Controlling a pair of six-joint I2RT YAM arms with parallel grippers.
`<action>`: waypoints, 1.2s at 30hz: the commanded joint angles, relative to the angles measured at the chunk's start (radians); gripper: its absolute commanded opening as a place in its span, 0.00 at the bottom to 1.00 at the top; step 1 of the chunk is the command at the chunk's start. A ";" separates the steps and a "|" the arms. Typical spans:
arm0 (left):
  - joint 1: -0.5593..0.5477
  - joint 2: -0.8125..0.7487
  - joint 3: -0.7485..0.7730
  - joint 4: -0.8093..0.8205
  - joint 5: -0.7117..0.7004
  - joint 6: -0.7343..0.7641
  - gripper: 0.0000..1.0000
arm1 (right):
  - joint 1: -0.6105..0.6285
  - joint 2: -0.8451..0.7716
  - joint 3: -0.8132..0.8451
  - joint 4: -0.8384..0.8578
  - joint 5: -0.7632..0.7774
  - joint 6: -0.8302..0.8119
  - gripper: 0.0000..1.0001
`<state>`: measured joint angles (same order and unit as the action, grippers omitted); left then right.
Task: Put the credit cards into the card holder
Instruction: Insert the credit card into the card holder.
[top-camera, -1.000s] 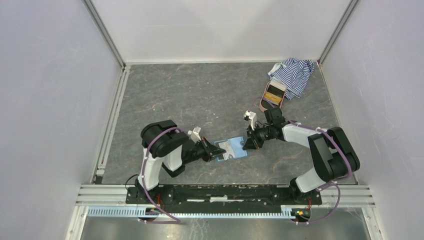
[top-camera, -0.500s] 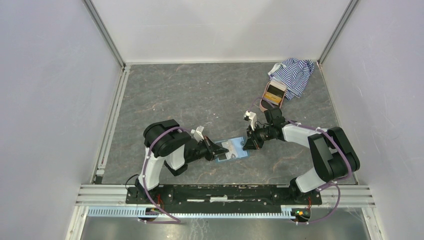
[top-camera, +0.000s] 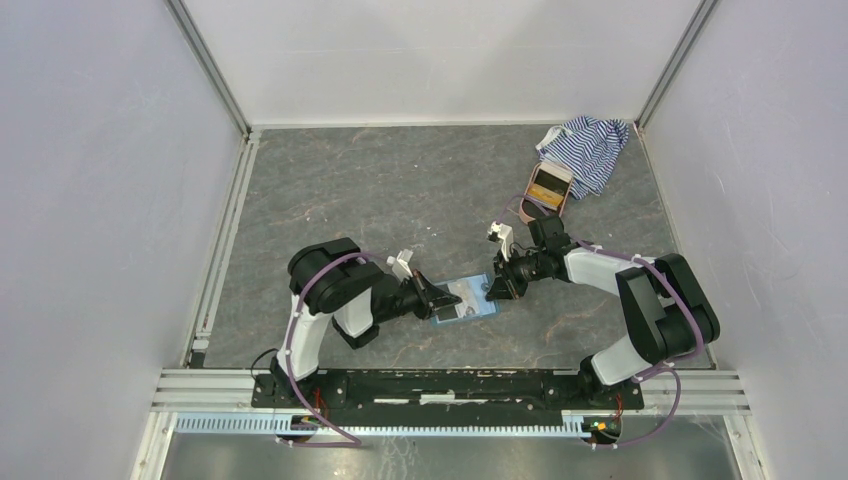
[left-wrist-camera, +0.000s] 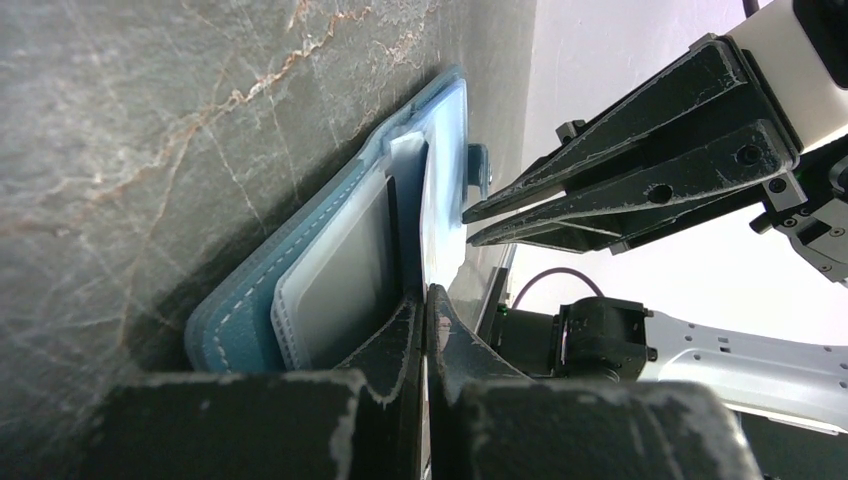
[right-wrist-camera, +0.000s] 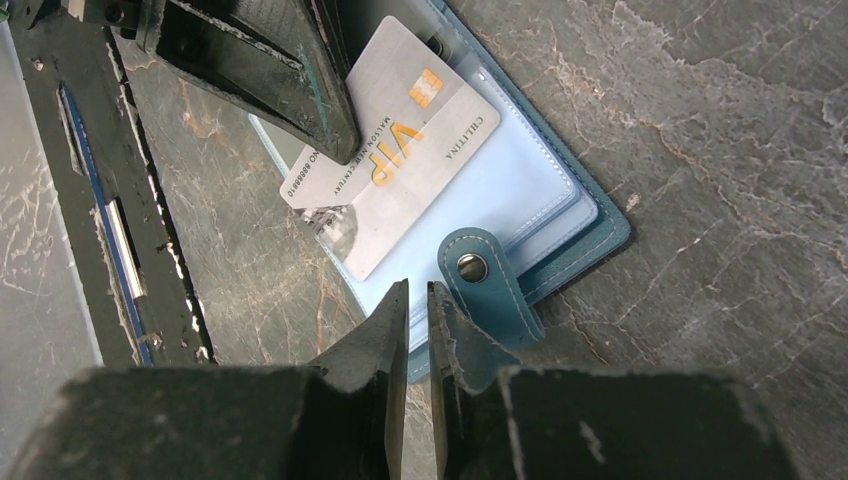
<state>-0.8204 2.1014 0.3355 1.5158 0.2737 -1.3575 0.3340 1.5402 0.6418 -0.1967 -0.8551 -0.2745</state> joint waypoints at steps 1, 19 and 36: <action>-0.006 0.005 0.011 -0.034 0.016 0.004 0.05 | 0.009 -0.011 0.030 0.010 -0.024 -0.008 0.18; -0.007 -0.316 0.148 -0.762 -0.035 0.225 0.47 | 0.010 -0.020 0.035 0.005 -0.023 -0.015 0.18; -0.031 -0.391 0.354 -1.220 -0.090 0.357 0.47 | 0.009 -0.027 0.036 0.005 -0.030 -0.015 0.18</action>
<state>-0.8391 1.7248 0.6422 0.4500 0.2260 -1.0851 0.3386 1.5368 0.6487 -0.2005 -0.8639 -0.2771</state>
